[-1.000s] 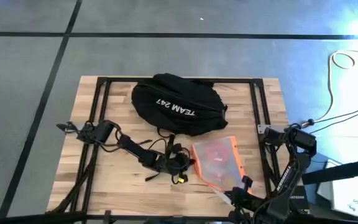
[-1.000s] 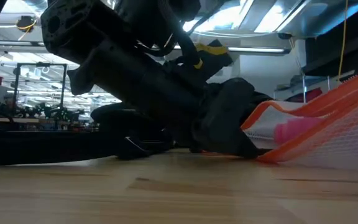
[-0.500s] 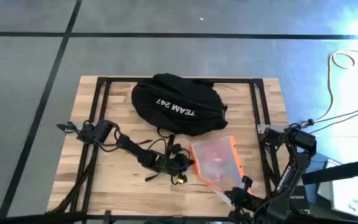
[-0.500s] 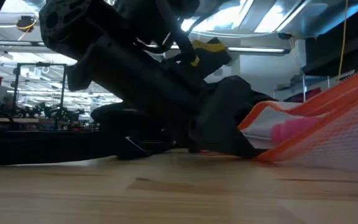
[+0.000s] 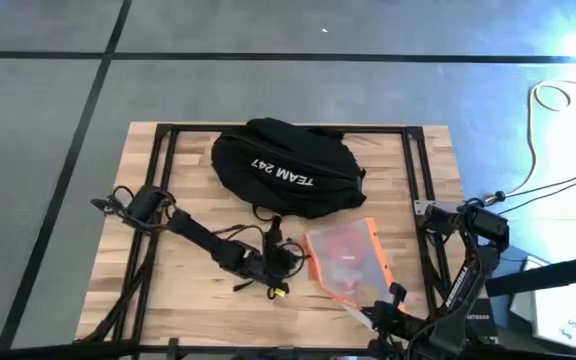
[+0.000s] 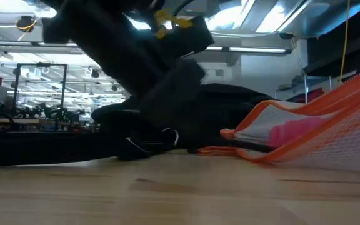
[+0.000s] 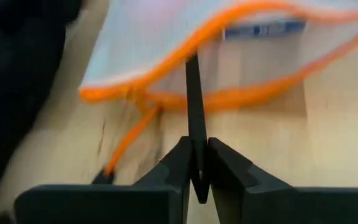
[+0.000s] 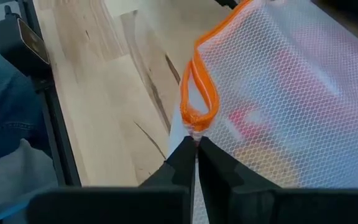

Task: Unpack backpack
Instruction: Remove the black pen from the transparent white zip bag

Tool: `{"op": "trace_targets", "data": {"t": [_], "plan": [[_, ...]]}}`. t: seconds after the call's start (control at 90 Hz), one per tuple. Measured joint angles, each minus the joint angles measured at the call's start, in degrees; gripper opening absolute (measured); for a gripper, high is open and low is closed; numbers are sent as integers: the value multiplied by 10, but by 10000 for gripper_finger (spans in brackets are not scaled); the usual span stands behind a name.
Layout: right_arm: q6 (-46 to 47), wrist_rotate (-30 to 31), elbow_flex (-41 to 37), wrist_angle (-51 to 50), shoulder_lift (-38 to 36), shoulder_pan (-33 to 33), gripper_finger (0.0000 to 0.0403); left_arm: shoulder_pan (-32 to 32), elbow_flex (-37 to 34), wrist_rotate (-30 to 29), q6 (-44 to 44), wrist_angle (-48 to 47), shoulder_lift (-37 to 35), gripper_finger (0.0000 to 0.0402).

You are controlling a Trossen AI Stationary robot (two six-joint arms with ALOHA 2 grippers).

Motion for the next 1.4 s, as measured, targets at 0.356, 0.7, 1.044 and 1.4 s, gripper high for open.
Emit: {"op": "trace_targets", "data": {"t": [0.356, 0.7, 1.044, 1.4], "plan": [[0, 4, 0, 0, 0, 0, 0, -70, 1, -26, -43, -114, -70, 31], [0, 4, 0, 1, 0, 0, 0, -155, 1, -118, -222, -457, -130, 31], [0, 5, 0, 2, 0, 0, 0, -222, -78, -148, -458, -634, -222, 31], [0, 5, 0, 2, 0, 0, 0, -264, -244, -132, -529, -488, -378, 30]]}}
